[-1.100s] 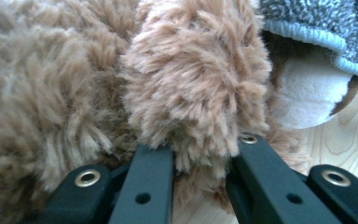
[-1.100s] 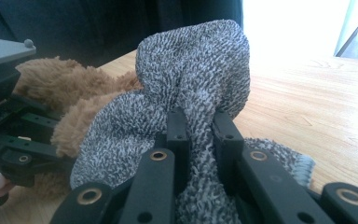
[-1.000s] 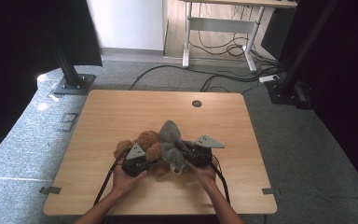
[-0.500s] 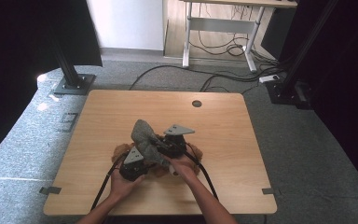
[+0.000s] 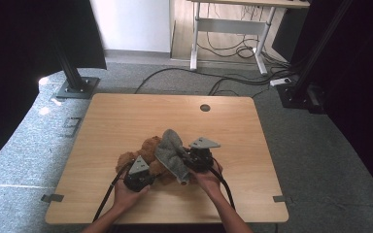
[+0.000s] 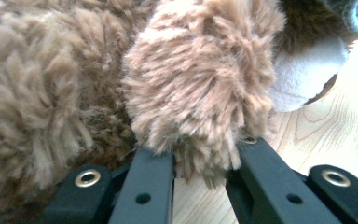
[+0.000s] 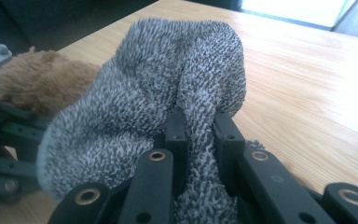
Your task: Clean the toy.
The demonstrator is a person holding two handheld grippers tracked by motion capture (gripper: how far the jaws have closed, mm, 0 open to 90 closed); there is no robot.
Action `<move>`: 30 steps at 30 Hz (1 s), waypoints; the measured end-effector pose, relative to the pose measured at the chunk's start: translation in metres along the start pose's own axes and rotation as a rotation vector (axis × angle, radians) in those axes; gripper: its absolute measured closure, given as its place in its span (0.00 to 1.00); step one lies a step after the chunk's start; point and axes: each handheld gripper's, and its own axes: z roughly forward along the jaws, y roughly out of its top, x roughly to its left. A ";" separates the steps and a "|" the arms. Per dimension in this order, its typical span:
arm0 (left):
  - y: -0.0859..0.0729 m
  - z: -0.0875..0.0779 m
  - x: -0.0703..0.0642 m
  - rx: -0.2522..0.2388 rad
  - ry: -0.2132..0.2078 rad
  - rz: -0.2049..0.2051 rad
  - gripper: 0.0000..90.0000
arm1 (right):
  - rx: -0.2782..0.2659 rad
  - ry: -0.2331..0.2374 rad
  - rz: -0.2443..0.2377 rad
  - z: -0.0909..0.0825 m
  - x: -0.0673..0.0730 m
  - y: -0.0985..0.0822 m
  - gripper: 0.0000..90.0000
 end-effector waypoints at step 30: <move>-0.001 -0.002 0.001 -0.007 0.003 -0.022 0.92 | -0.019 0.179 0.018 0.053 0.037 0.053 0.88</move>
